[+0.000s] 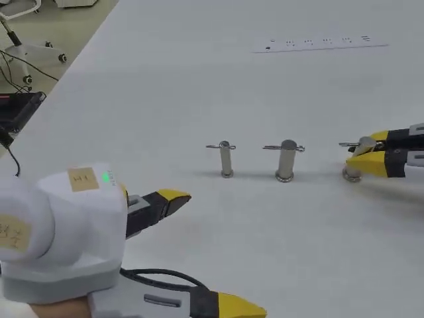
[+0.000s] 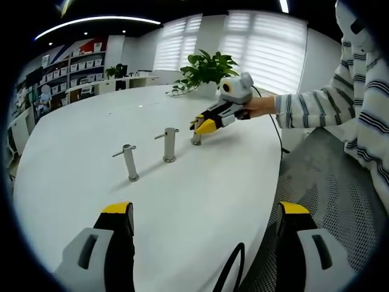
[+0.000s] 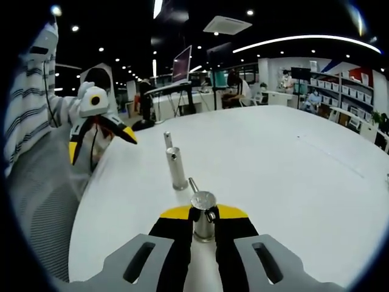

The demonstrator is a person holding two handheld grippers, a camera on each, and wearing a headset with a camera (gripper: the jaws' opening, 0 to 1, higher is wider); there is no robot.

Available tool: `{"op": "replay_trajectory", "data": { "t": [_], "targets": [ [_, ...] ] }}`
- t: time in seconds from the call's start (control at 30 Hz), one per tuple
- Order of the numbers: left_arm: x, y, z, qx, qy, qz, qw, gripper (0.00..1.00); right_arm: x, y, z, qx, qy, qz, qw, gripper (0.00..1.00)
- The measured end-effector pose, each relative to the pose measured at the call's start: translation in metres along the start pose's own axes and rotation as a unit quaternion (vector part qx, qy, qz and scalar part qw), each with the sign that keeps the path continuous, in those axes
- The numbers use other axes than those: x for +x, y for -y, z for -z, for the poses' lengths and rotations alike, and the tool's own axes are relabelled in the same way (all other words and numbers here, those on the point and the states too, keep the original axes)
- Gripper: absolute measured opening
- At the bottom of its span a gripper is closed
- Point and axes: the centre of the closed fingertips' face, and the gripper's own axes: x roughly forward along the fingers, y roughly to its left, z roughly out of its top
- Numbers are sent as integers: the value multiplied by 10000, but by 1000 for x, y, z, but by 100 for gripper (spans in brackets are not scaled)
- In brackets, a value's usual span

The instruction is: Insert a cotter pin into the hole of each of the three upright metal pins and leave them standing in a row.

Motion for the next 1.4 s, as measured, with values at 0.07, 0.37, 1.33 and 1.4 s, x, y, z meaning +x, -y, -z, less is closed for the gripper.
{"op": "replay_trajectory", "data": {
  "t": [0.07, 0.37, 1.33, 1.4],
  "targets": [
    [0, 1, -2, 19, -1, 14, 10000, 97, 0, 0, 0, 0, 32, -33, 10000, 14],
    [-1, 4, -12, 117, 82, 38, 9999, 98, 0, 0, -1, 164, 168, -4, 9997, 17],
    [-18, -4, -16, -197, 499, -307, 9981, 99, -77, -31, -14, 1122, 495, 986, 9875, 81],
    [-19, -4, -15, -214, 494, -318, 9980, 99, -82, -39, -15, 1136, 448, 1111, 9863, 83]
  ]
}}
